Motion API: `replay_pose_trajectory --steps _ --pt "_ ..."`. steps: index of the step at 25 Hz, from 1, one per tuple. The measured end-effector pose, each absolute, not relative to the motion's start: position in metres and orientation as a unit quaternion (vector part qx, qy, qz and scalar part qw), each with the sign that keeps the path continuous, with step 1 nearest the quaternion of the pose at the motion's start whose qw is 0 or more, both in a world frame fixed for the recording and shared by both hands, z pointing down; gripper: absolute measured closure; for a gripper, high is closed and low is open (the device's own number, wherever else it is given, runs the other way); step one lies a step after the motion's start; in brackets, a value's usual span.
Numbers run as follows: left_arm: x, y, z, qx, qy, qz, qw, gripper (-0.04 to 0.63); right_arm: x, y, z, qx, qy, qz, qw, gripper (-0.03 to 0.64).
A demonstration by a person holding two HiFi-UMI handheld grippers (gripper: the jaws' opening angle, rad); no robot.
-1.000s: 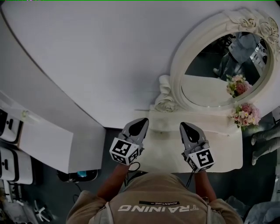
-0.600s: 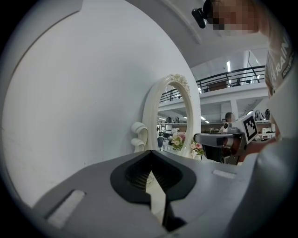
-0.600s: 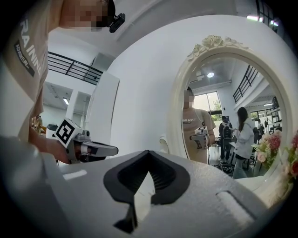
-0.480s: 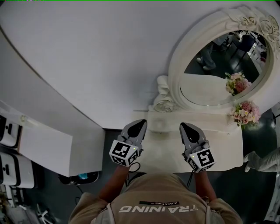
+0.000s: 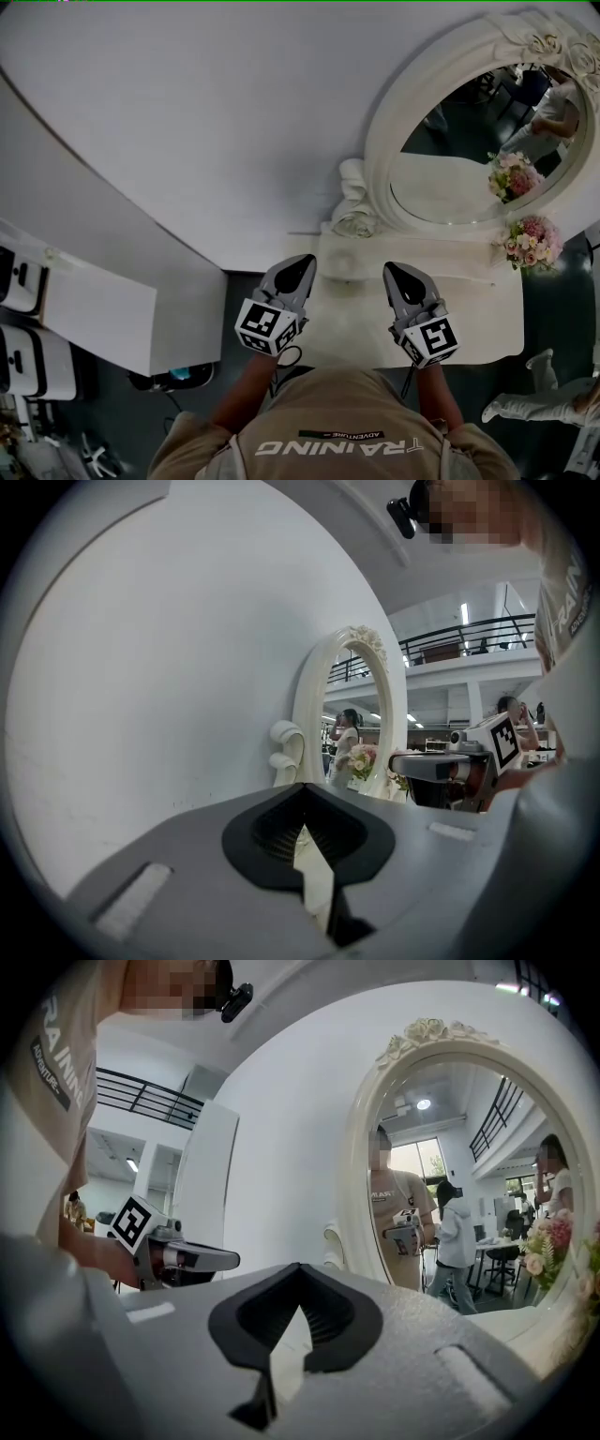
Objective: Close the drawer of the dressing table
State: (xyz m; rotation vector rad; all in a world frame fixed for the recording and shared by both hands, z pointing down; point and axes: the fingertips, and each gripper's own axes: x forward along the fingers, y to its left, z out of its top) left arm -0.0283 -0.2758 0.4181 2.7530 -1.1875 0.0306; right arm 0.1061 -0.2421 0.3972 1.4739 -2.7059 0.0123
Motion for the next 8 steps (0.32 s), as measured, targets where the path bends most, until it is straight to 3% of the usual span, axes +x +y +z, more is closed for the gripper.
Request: replay_pose_trajectory --steps 8 --pt "-0.0280 -0.2685 0.4228 0.915 -0.395 0.012 0.075 0.577 0.1062 -0.2341 0.4006 0.478 -0.878 0.005 0.031 0.615"
